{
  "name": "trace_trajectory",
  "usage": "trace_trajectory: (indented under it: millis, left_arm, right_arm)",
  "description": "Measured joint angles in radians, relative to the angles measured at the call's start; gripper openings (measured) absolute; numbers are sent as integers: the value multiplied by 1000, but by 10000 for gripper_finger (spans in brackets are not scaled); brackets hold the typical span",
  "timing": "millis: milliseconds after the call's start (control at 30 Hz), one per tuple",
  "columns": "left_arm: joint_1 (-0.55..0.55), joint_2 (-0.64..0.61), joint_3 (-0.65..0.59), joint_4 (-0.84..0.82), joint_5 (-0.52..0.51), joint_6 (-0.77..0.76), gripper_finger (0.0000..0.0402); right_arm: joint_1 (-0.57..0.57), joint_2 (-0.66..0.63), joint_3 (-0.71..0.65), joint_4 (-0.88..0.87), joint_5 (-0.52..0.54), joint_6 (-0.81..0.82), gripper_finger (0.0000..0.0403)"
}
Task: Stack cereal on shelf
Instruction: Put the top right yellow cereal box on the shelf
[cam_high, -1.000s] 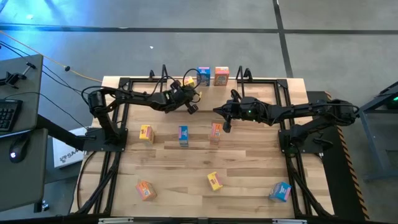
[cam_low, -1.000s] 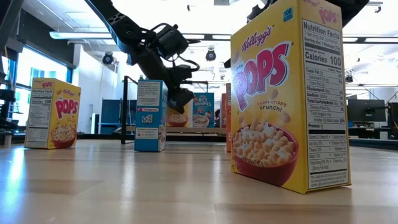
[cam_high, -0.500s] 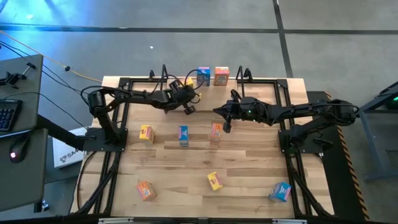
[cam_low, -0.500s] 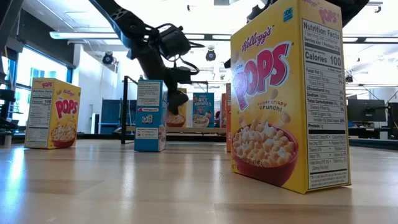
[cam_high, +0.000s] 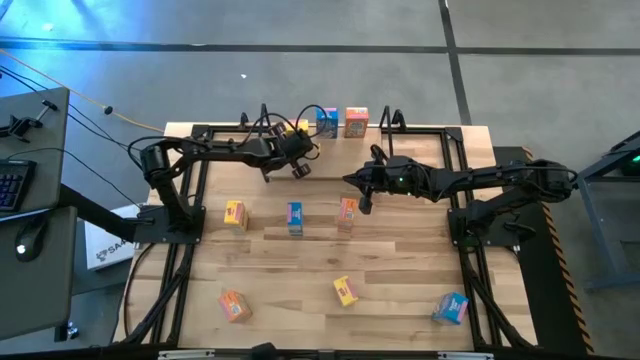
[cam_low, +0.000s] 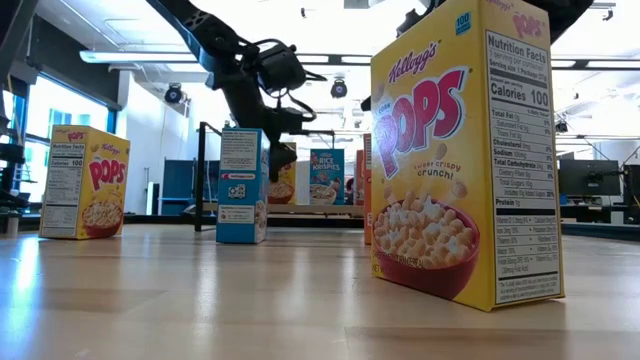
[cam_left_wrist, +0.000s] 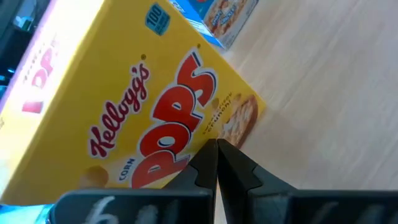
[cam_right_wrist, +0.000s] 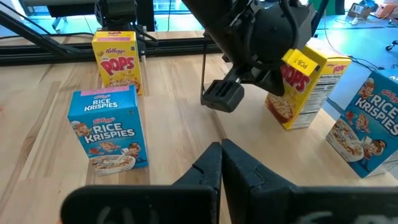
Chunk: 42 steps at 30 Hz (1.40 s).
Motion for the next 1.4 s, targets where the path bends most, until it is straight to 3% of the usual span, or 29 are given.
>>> trace_trajectory:
  millis: [600,1033,1400]
  left_arm:
    - [31,21,-1,84,20,28,0]
    - [54,21,-1,78,-45,28,0]
    - [66,22,-1,134,-17,53,0]
  right_arm:
    - [0,0,0,-12,-4,7,0]
    - [0,0,0,-14,-8,8,0]
    - [0,0,0,-14,-10,8,0]
